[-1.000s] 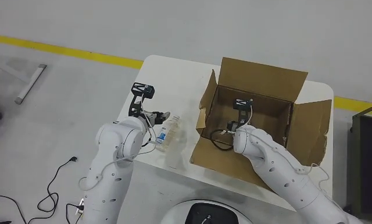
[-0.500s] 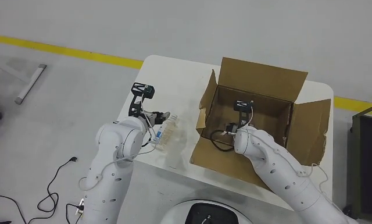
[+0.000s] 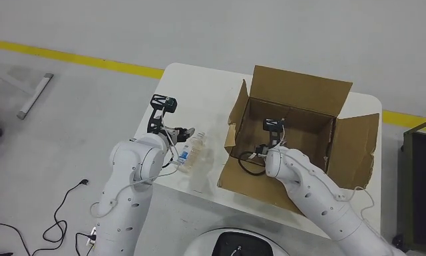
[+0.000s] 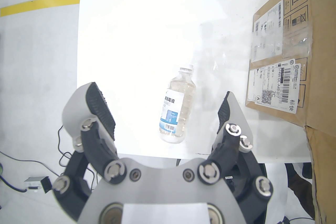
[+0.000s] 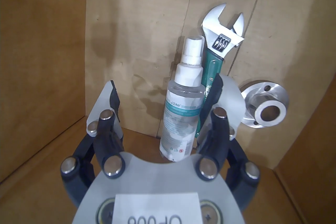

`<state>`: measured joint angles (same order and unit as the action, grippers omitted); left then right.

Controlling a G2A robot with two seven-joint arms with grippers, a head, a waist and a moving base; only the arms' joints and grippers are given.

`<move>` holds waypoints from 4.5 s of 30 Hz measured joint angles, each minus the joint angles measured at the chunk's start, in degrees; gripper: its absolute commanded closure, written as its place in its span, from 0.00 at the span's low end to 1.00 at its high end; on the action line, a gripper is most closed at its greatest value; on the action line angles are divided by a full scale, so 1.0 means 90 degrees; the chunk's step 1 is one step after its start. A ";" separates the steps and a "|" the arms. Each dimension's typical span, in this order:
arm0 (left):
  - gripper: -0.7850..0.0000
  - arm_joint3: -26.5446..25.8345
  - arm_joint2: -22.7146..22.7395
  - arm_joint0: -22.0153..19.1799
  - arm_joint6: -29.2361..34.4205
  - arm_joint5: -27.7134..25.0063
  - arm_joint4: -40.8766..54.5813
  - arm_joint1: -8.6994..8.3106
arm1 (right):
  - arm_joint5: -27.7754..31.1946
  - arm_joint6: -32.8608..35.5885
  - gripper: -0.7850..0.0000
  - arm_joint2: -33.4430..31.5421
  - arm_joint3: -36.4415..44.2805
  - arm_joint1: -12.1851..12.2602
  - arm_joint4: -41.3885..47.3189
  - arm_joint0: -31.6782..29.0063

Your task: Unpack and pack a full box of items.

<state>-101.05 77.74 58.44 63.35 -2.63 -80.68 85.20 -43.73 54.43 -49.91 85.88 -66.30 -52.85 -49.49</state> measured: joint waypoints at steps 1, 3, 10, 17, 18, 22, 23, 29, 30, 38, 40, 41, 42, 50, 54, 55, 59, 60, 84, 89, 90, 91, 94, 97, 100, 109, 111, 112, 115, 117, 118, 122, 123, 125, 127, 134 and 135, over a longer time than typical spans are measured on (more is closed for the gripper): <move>0.00 0.0000 0.0000 0.0000 0.0000 0.0000 0.0000 0.0000 | 0.0028 0.0014 0.15 0.0008 -0.0036 -0.0015 -0.0001 0.0012; 0.00 0.0000 0.0000 0.0000 0.0000 0.0000 0.0000 0.0000 | 0.0081 0.0037 0.15 0.0027 -0.0104 -0.0041 -0.0002 0.0036; 0.00 0.0000 0.0000 0.0000 0.0000 0.0000 0.0000 0.0000 | 0.0189 0.0100 0.19 0.0079 -0.0282 -0.0137 -0.0028 0.0112; 0.00 0.0000 0.0000 0.0000 0.0000 0.0000 0.0000 0.0000 | 0.0268 0.0209 0.24 0.0057 -0.0384 -0.0196 -0.0112 0.0133; 0.00 0.0000 0.0000 0.0000 0.0000 0.0000 0.0000 0.0000 | 0.0274 0.0217 0.25 0.0053 -0.0391 -0.0203 -0.0127 0.0134; 0.00 0.0000 0.0000 0.0000 0.0000 0.0000 0.0000 0.0000 | 0.0297 0.0267 0.27 0.0012 -0.0408 -0.0231 -0.0191 0.0135; 0.00 0.0000 0.0000 0.0000 0.0000 0.0000 0.0000 0.0000 | 0.0305 0.0280 0.28 -0.0001 -0.0418 -0.0236 -0.0204 0.0134; 0.00 0.0000 0.0000 0.0000 0.0000 0.0000 0.0000 0.0000 | 0.0346 0.0331 0.69 -0.0078 -0.0467 -0.0272 -0.0273 0.0126; 0.00 0.0000 0.0000 0.0000 0.0000 0.0000 0.0000 0.0000 | 0.0350 0.0333 0.84 -0.0091 -0.0470 -0.0278 -0.0281 0.0124; 0.00 0.0000 0.0000 0.0000 0.0000 0.0000 0.0000 0.0000 | 0.0347 0.0328 1.00 -0.0310 -0.0292 -0.0305 -0.0331 0.0067; 0.00 0.0000 0.0000 0.0000 0.0000 0.0000 0.0000 0.0000 | 0.0335 0.0293 1.00 -0.0435 -0.0138 -0.0294 -0.0338 0.0011; 0.00 0.0000 0.0000 0.0000 0.0000 0.0000 0.0000 0.0000 | 0.0336 0.0276 1.00 -0.0501 -0.0047 -0.0286 -0.0336 -0.0020; 0.00 0.0000 0.0000 0.0000 0.0000 0.0000 0.0000 0.0000 | 0.0349 0.0257 1.00 -0.0576 0.0061 -0.0276 -0.0327 -0.0056; 0.00 0.0000 0.0000 0.0000 0.0000 0.0000 0.0000 0.0000 | 0.0813 -0.0478 1.00 -0.1571 0.1933 -0.0106 -0.0367 -0.0876; 0.00 0.0000 0.0000 0.0000 0.0000 0.0000 0.0000 0.0000 | 0.1031 -0.0829 1.00 -0.2075 0.2864 -0.0030 -0.0425 -0.1467; 0.00 0.0000 0.0000 0.0000 0.0000 0.0000 0.0000 0.0000 | 0.1065 -0.0968 1.00 -0.2221 0.3121 -0.0017 -0.0407 -0.1641; 0.00 0.0000 0.0000 0.0000 0.0000 0.0000 0.0000 0.0000 | 0.1185 -0.1621 1.00 -0.2632 0.3771 0.0001 -0.0342 -0.2203; 0.00 0.0000 0.0000 0.0000 0.0000 0.0000 0.0000 0.0000 | 0.1238 -0.1745 1.00 -0.2707 0.3864 0.0001 -0.0291 -0.2308; 0.00 0.0000 0.0000 0.0000 0.0000 0.0000 0.0000 0.0000 | 0.2075 -0.2455 1.00 -0.4358 0.5463 0.0088 -0.0758 -0.2813; 0.00 0.0000 0.0000 0.0000 0.0000 0.0000 0.0000 0.0000 | 0.2958 -0.1841 1.00 -0.5719 0.5417 0.0176 -0.0415 -0.2780; 0.00 0.0000 0.0000 0.0000 0.0000 0.0000 0.0000 0.0000 | 0.3104 -0.1668 1.00 -0.5962 0.5417 0.0198 -0.0493 -0.2824; 0.00 0.0000 0.0000 0.0000 0.0000 0.0000 0.0000 0.0000 | 0.3294 -0.1426 1.00 -0.6272 0.5418 0.0225 -0.0608 -0.2898; 0.00 0.0000 0.0000 0.0000 0.0000 0.0000 0.0000 0.0000 | 0.3698 -0.0887 1.00 -0.6985 0.5419 0.0276 -0.0800 -0.3106; 0.00 0.0000 0.0000 0.0000 0.0000 0.0000 0.0000 0.0000 | 0.3985 -0.0481 1.00 -0.7632 0.5419 0.0300 -0.0691 -0.3332; 0.00 0.0000 0.0000 0.0000 0.0000 0.0000 0.0000 0.0000 | 0.4207 0.0124 1.00 -0.8240 0.5419 0.0317 -0.0727 -0.3696; 0.00 0.0000 0.0000 0.0000 0.0000 0.0000 0.0000 0.0000 | 0.4411 0.1357 1.00 -0.8361 0.5291 0.0232 -0.1250 -0.5320; 0.00 0.0000 0.0000 0.0000 0.0000 0.0000 0.0000 0.0000 | 0.4472 0.1335 1.00 -0.8166 0.5120 0.0212 -0.1664 -0.5618; 0.00 0.0000 0.0000 0.0000 0.0000 0.0000 0.0000 0.0000 | 0.4343 0.1245 1.00 -0.8003 0.4992 0.0182 -0.1841 -0.5745; 0.00 0.0000 0.0000 0.0000 0.0000 0.0000 0.0000 0.0000 | 0.4079 0.1045 1.00 -0.7678 0.4661 0.0133 -0.1774 -0.6082; 0.00 0.0000 0.0000 0.0000 0.0000 0.0000 0.0000 0.0000 | 0.3951 0.0875 1.00 -0.7437 0.4529 0.0094 -0.1935 -0.6185; 0.00 0.0000 0.0000 0.0000 0.0000 0.0000 0.0000 0.0000 | 0.3908 0.0751 1.00 -0.7292 0.4429 0.0071 -0.1915 -0.6232; 0.00 0.0000 0.0000 0.0000 0.0000 0.0000 0.0000 0.0000 | 0.3981 0.0550 1.00 -0.6847 0.4188 0.0045 -0.1700 -0.6335; 0.00 0.0000 0.0000 0.0000 0.0000 0.0000 0.0000 0.0000 | 0.3946 0.0512 1.00 -0.6740 0.4132 0.0037 -0.1754 -0.6320; 0.00 0.0000 0.0000 0.0000 0.0000 0.0000 0.0000 0.0000 | 0.3889 0.0398 1.00 -0.6512 0.4016 0.0022 -0.1853 -0.6266; 0.00 0.0000 0.0000 0.0000 0.0000 0.0000 0.0000 0.0000 | 0.3844 0.0303 1.00 -0.6334 0.3880 0.0011 -0.1950 -0.6209; 0.00 0.0000 0.0000 0.0000 0.0000 0.0000 0.0000 0.0000 | 0.3691 0.0179 0.74 -0.5985 0.3463 -0.0017 -0.2206 -0.5969; 0.00 0.0000 0.0000 0.0000 0.0000 0.0000 0.0000 0.0000 | 0.3685 0.0170 0.69 -0.5958 0.3423 -0.0020 -0.2222 -0.5943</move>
<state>-101.05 77.74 58.44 63.35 -2.63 -80.68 85.20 -10.57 55.96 -103.53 116.68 -66.48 -72.85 -102.98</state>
